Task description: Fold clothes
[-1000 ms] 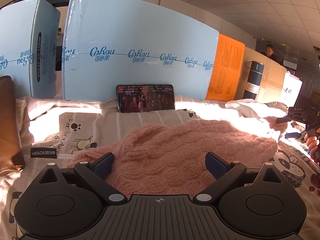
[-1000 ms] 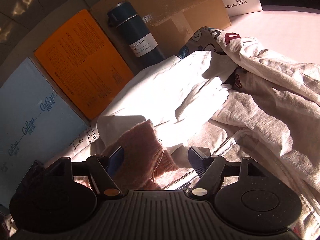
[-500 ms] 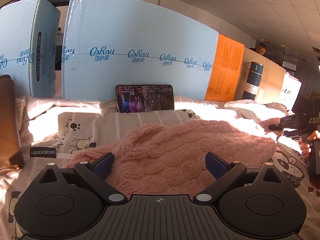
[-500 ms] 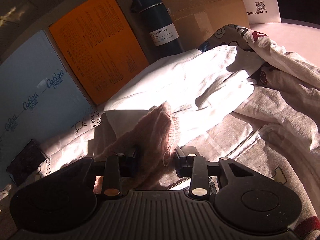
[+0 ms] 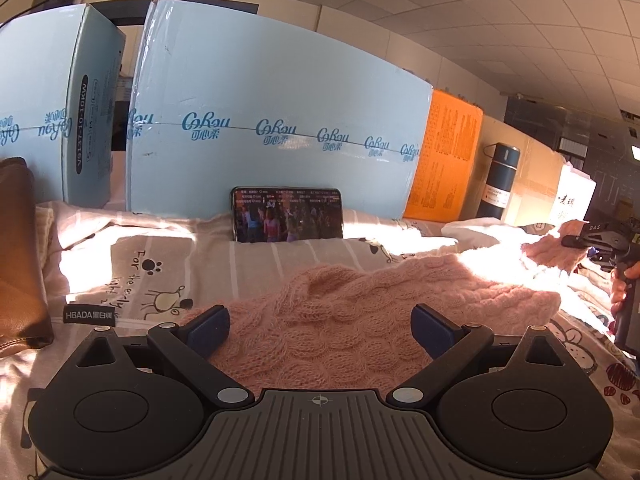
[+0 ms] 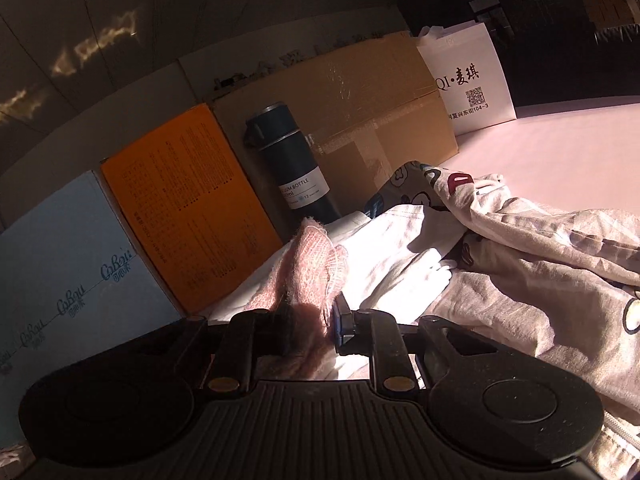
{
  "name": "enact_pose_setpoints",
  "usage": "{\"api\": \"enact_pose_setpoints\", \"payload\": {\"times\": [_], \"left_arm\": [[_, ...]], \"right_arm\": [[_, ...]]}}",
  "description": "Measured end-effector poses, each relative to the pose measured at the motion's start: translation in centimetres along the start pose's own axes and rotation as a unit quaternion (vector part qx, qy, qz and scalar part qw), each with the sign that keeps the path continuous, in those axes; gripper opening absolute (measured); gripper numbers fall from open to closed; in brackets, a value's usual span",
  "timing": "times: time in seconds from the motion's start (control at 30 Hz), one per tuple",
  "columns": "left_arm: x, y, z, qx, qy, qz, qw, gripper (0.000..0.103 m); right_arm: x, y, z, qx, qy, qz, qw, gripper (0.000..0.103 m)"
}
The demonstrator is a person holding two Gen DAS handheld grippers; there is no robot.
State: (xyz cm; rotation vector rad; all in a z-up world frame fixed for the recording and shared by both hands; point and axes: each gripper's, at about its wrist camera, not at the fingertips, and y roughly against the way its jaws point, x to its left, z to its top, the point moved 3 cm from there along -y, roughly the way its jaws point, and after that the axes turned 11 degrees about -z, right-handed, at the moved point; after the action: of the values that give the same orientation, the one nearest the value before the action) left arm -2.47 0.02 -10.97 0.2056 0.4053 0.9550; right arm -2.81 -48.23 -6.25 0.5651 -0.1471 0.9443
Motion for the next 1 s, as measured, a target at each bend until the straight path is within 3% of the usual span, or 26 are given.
{"api": "enact_pose_setpoints", "payload": {"times": [0.2,0.3,0.37,0.5,0.7,0.73,0.9,1.0], "left_arm": [[1.3,0.1,0.1,-0.002,0.016,0.064,0.9978,0.099],[2.1,-0.5,-0.3,0.019,0.028,0.077,0.9965,0.099],[2.0,-0.5,-0.4,0.019,0.023,0.07,0.9971,0.099],[1.8,-0.5,-0.5,0.019,0.019,0.059,0.9979,0.099],[1.8,-0.6,-0.5,0.019,0.021,0.056,0.998,0.099],[1.8,-0.6,-0.5,0.019,0.021,0.055,0.9981,0.099],[1.9,-0.6,-0.5,0.02,0.023,0.053,0.9982,0.099],[1.9,-0.6,-0.5,0.02,0.023,0.052,0.9982,0.099]], "right_arm": [[1.6,0.5,-0.7,-0.01,0.039,0.02,0.999,0.017],[3.2,2.1,-1.1,-0.036,0.076,0.067,0.994,0.018],[4.4,2.8,-1.5,-0.029,0.098,0.11,0.989,0.018],[7.1,4.1,-3.3,0.008,0.147,0.192,0.97,0.019],[10.9,5.8,-6.9,0.048,0.233,0.263,0.935,0.025],[11.4,6.1,-7.4,0.054,0.243,0.274,0.929,0.028],[12.7,8.2,-9.4,0.053,0.287,0.329,0.898,0.07],[12.7,9.6,-9.5,0.038,0.291,0.357,0.887,0.08]]}}
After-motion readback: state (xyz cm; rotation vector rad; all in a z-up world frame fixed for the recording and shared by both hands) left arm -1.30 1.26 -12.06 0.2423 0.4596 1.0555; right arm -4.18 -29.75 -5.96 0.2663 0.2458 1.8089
